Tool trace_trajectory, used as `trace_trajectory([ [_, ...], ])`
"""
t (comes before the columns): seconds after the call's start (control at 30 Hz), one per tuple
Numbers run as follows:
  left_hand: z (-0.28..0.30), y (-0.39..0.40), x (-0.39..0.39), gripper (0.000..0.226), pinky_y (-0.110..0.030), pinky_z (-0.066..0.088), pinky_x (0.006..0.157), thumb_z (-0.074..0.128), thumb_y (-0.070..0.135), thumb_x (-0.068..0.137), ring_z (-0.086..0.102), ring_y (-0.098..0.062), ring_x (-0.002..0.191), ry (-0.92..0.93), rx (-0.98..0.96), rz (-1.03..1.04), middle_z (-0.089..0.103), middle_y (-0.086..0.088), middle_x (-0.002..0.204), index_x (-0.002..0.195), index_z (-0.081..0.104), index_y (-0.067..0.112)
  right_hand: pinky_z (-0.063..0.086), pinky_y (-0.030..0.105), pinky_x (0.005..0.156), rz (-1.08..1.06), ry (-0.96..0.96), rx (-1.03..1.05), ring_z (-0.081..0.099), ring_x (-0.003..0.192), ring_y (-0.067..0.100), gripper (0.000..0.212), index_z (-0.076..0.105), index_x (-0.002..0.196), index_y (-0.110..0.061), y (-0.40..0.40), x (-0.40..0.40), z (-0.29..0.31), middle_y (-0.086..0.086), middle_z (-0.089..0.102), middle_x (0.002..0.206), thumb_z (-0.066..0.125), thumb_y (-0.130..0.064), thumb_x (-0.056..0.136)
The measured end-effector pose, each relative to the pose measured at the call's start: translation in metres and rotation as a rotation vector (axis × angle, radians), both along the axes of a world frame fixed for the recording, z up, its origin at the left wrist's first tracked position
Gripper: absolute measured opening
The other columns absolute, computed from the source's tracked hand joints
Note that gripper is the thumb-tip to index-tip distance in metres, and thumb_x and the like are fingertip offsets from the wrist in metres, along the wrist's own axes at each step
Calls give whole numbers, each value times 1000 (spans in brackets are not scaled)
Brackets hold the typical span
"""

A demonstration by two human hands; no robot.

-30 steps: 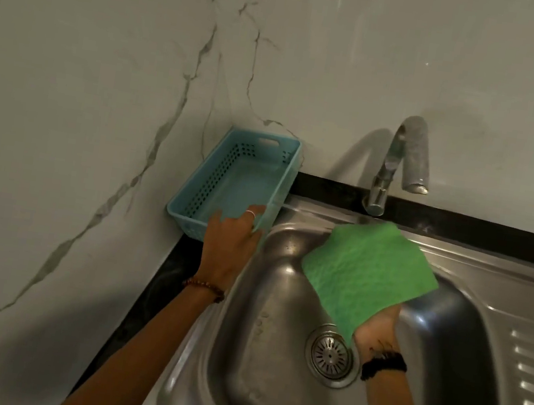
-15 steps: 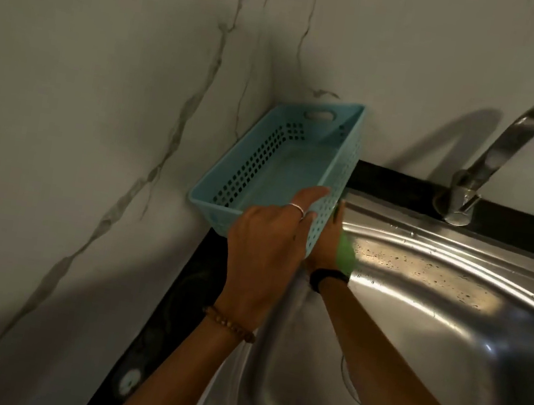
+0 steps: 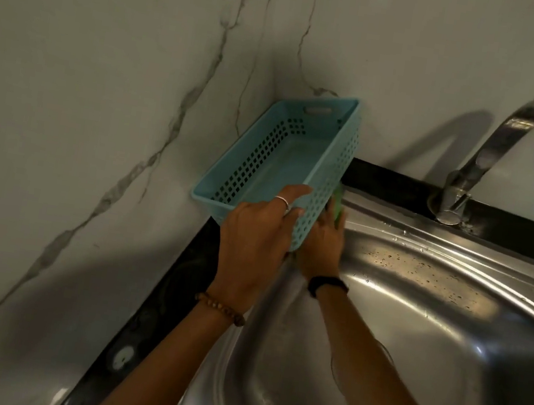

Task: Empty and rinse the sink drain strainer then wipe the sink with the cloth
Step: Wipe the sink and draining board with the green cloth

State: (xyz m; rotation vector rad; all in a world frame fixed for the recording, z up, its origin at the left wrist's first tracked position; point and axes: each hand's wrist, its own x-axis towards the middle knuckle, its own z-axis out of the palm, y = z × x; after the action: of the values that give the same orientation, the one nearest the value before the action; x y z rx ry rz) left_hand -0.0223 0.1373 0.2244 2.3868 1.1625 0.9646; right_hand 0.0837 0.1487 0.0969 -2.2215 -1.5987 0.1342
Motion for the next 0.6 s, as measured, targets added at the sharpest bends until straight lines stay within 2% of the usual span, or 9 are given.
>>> trace_trajectory([
  [0.03,0,2,0,28,-29,57,53,57,22,87,67,-18,67,8,-4,18,72,-7,82,114,61,21,2,57,117,13,-91,-83,8,145,33,63,19,146,-14,3,16,2,14,16,156,40,-40,94],
  [0.07,0,2,-1,27,-31,57,51,58,22,87,67,-19,66,-1,1,22,72,-7,80,114,62,22,-4,53,118,-55,-85,-111,-2,146,28,61,11,148,-17,-2,28,3,11,6,158,34,-39,97],
  [0.17,-1,2,-1,27,-34,55,49,59,23,86,64,-17,60,0,-17,49,71,-6,75,112,62,23,-8,50,117,-160,-176,-108,-10,145,27,63,-1,147,-17,-30,60,-12,11,-7,158,36,-30,98],
  [0.23,-3,3,-1,27,-33,55,49,60,22,87,62,-13,58,-13,-52,46,70,-4,73,113,62,23,-7,49,117,-262,-167,-90,-8,145,29,66,3,148,-15,-55,55,-18,13,-5,157,42,-23,95],
  [0.33,-5,5,-4,27,-33,56,50,61,21,87,63,-13,60,-41,-69,38,70,-4,75,114,62,23,-2,48,119,-357,-100,-86,-1,145,32,54,15,146,-8,-54,48,-14,19,3,156,34,-13,96],
  [0.4,-4,5,-4,27,-33,55,49,61,21,87,60,-12,58,-29,-58,36,69,-4,72,113,62,23,-4,47,118,-294,-88,-139,-4,145,33,53,12,147,-7,-34,35,-8,19,-1,157,29,-11,97],
  [0.47,-4,5,-4,27,-33,54,49,60,21,87,57,-9,57,-17,-73,37,68,-2,70,114,62,25,-6,46,117,-141,-5,-140,-5,145,32,53,13,148,-12,-12,17,-2,16,0,158,30,-15,98],
  [0.53,-4,6,-3,28,-31,57,57,59,23,88,58,-4,68,-32,-114,42,71,-1,81,115,60,27,-7,44,119,-24,158,-66,3,146,28,51,18,147,-16,-4,-4,0,11,13,157,34,-23,99],
  [0.6,-5,6,-5,29,-28,58,66,60,23,88,56,1,79,-60,-153,43,71,0,94,116,59,29,-7,39,120,-5,261,6,10,146,23,48,21,146,-19,-15,-27,-4,6,22,156,33,-24,100],
])
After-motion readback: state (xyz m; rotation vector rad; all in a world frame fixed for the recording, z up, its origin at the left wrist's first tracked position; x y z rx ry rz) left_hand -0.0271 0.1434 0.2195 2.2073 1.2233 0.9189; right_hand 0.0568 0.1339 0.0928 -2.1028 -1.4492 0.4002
